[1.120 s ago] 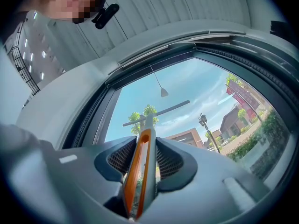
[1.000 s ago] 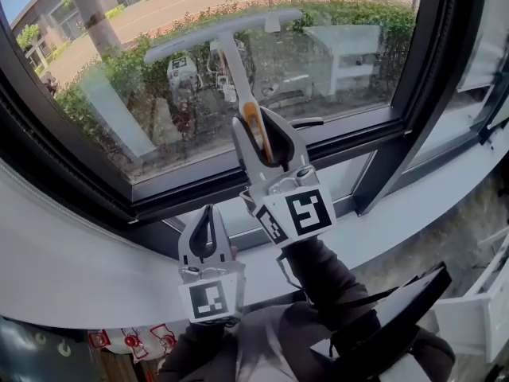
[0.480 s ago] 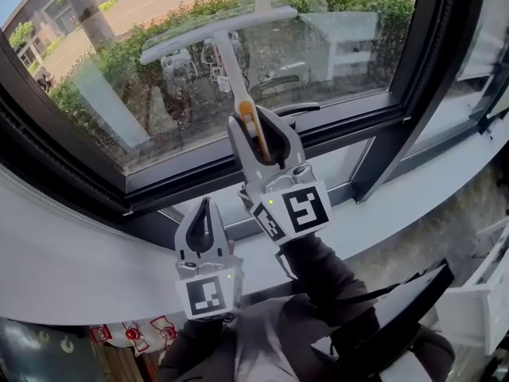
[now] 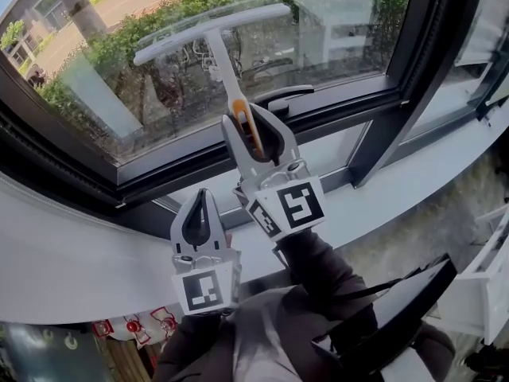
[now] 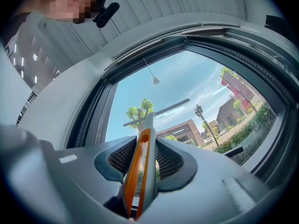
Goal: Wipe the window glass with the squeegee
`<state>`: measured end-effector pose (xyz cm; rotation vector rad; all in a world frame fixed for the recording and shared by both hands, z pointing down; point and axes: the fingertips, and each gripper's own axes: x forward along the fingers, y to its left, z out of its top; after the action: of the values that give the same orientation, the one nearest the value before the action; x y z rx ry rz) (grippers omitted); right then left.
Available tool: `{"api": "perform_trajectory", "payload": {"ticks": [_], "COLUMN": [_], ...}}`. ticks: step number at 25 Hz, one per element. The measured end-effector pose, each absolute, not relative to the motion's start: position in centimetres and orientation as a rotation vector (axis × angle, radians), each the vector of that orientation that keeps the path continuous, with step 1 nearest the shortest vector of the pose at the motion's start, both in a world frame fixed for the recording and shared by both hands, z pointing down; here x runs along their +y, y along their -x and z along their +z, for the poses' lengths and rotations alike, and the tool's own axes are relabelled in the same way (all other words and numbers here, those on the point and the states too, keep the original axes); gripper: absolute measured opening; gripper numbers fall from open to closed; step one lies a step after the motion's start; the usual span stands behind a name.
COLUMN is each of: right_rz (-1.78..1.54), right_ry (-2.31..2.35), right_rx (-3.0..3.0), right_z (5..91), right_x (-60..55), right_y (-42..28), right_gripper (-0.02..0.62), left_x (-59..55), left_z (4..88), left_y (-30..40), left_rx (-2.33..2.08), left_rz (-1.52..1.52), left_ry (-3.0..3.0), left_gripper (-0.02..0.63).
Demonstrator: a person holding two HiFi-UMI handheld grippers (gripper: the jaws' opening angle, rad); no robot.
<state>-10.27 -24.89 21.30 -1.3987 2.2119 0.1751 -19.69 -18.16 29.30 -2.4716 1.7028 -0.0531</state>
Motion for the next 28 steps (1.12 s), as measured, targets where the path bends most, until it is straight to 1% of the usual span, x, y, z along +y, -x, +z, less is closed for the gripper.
{"api": "perform_trajectory", "payload": {"ticks": [9, 28], "right_rz": [0.129, 0.005], "right_ry": [1.405, 1.378], "right_rx": [2.221, 2.236], "right_z": [23.3, 27.8], "right_x": [-24.9, -24.6], "right_y": [10.2, 10.1], "right_gripper": [0.127, 0.124], "left_x": [-18.5, -18.2], "left_z": [29.6, 32.2], "left_y": [19.7, 18.2], "left_rx": [1.733, 1.661], "left_rz": [-0.037, -0.164], "left_ry": [2.468, 2.541], "left_gripper": [0.002, 0.002]}}
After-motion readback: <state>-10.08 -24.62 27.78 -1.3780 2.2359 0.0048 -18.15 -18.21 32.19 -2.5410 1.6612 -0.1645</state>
